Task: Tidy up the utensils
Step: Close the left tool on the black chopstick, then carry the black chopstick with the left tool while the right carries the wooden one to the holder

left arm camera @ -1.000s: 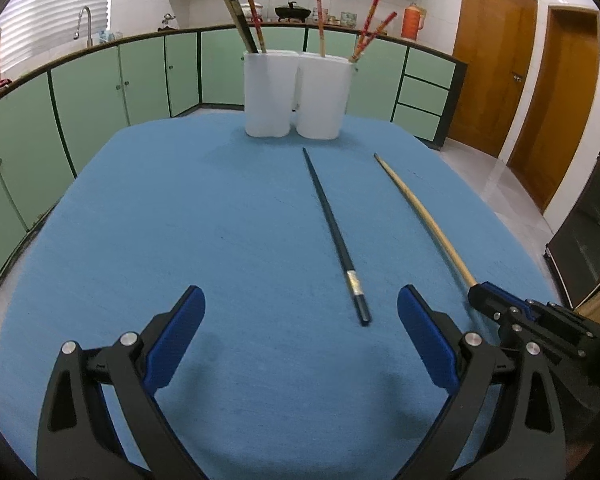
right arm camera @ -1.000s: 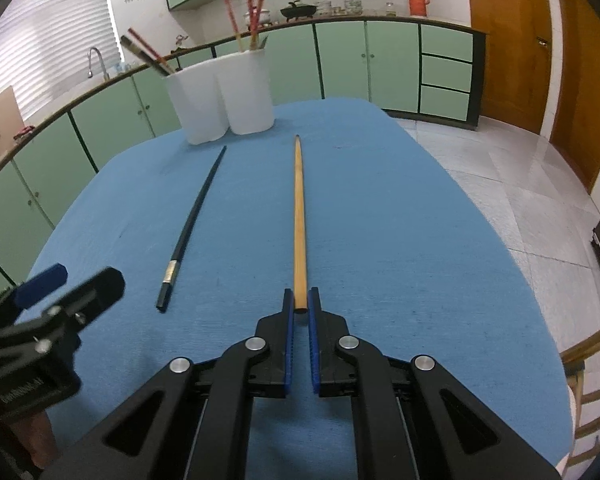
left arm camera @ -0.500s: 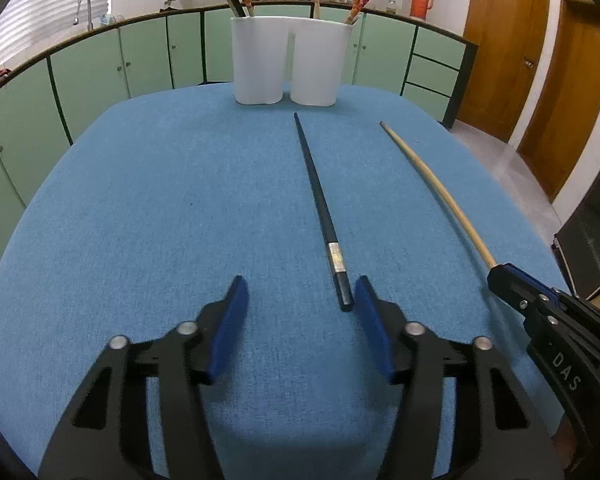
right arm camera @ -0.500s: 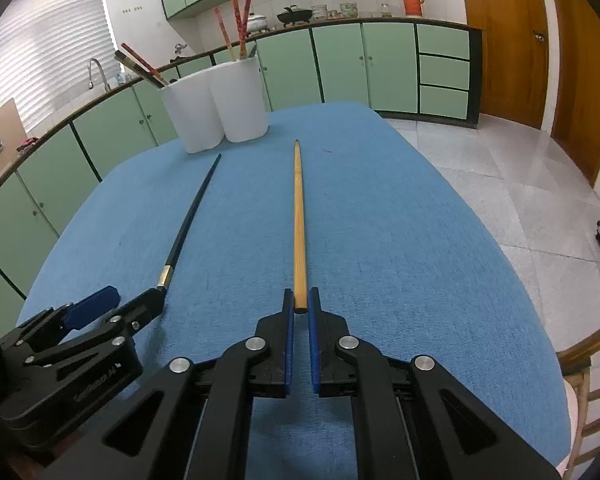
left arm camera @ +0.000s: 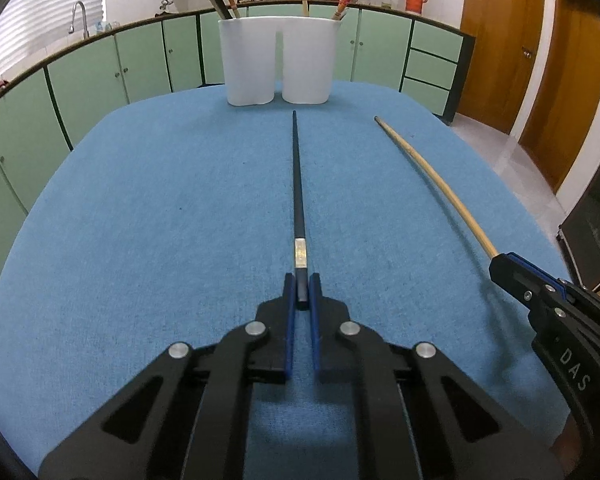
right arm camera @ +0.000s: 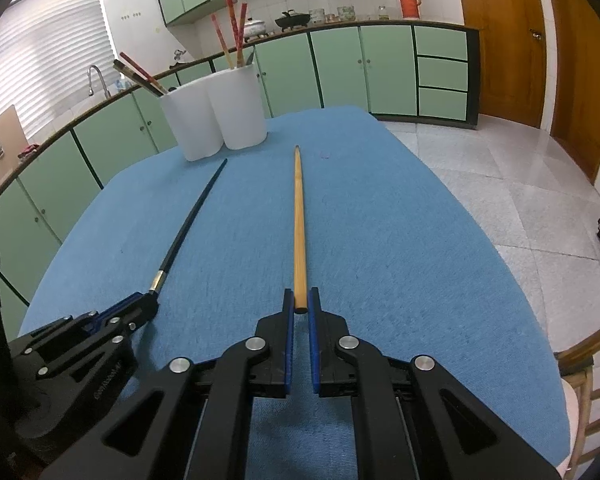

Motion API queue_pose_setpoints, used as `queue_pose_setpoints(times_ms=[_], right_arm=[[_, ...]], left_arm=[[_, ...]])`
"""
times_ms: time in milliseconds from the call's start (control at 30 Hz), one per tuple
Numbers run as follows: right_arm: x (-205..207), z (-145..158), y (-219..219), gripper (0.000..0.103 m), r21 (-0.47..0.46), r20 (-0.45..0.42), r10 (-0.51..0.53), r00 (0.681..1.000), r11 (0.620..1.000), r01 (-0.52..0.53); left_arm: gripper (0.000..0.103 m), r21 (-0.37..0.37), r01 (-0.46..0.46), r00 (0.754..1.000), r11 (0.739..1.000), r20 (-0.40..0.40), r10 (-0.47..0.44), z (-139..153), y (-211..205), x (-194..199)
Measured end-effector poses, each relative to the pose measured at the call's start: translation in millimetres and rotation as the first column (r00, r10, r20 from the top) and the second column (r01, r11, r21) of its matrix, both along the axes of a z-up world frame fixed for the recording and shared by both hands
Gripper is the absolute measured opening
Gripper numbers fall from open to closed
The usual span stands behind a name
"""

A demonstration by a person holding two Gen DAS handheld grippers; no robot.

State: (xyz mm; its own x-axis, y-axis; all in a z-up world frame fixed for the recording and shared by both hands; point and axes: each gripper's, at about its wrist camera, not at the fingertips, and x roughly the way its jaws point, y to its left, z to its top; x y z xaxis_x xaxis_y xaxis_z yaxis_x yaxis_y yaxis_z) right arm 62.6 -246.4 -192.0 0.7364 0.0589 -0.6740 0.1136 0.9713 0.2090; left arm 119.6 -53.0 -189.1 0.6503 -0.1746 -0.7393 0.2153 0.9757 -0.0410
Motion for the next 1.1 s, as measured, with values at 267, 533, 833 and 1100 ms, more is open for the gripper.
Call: queue_pose_setpoints(times_ms=[267,533,833,1100], right_arm=[[-1.6,14.8,-0.9,0.007,-0.032,0.040,-0.003,0.999,0.999,0.004],[-4.0,50.4,3.7,0.007,-0.097,0.116,0.019,0.993,0.995,-0.008],[-0.5,96.8,5.4,0.007,-0.105,0.199,0.053,0.979,0.994,-0.033],[18.8,136.6,-0.2,0.007,-0.044,0.245,0.081,0.966,0.996,-0.072]], left_arm=[[0.005,-0.008,-0.012,0.998,1.000,0.069,0.012,26.8,12.3,-6.3],[0.006,0.002,-0.021,0.985,1.000,0.172,0.020,68.5,23.2,-13.4],[0.005,-0.042,0.001,0.966,0.999,0.258,0.010,118.5,36.0,-10.3],[0.005,-0.077,0.037,0.952,0.996,0.305,-0.012,155.4,40.1,5.7]])
